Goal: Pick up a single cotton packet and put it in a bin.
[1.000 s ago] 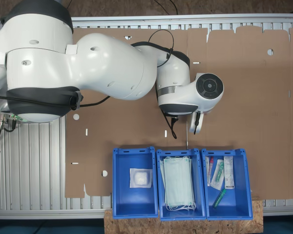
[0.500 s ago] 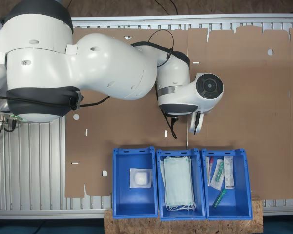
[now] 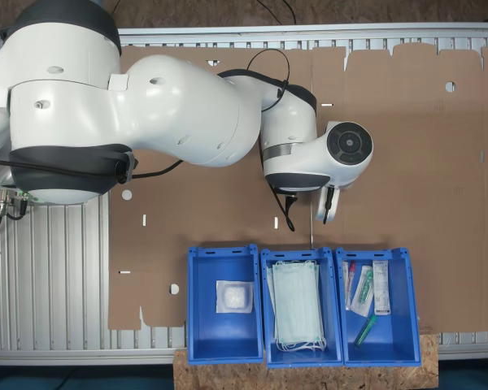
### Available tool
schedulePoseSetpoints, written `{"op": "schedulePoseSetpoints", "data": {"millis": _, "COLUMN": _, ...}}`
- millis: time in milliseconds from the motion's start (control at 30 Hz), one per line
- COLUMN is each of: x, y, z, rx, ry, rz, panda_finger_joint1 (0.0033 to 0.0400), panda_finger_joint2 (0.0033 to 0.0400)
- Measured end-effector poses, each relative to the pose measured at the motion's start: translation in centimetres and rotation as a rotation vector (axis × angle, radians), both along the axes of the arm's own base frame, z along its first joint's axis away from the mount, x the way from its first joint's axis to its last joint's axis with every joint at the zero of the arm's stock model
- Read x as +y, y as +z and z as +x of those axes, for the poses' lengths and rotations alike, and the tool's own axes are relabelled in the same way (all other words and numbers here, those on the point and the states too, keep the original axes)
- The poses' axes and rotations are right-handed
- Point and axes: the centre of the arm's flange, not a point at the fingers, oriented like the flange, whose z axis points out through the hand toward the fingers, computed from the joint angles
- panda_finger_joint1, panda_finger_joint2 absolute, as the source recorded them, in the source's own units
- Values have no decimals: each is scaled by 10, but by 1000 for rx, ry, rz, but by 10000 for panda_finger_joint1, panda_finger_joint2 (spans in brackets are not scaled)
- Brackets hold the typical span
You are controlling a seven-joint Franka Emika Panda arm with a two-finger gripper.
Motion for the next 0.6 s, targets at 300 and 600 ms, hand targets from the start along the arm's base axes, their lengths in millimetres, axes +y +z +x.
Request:
{"op": "schedulePoseSetpoints", "data": {"millis": 300, "x": 4, "y": 24, "z": -4, "rx": -23, "ry": 0, "rz": 14, "panda_finger_joint1": 53, "panda_finger_joint2": 53}}
{"op": "schedulePoseSetpoints", "data": {"millis": 600, "x": 15, "y": 75, "z": -26, "rx": -61, "ry": 4, "rz": 47, "panda_finger_joint1": 53, "panda_finger_joint2": 53}}
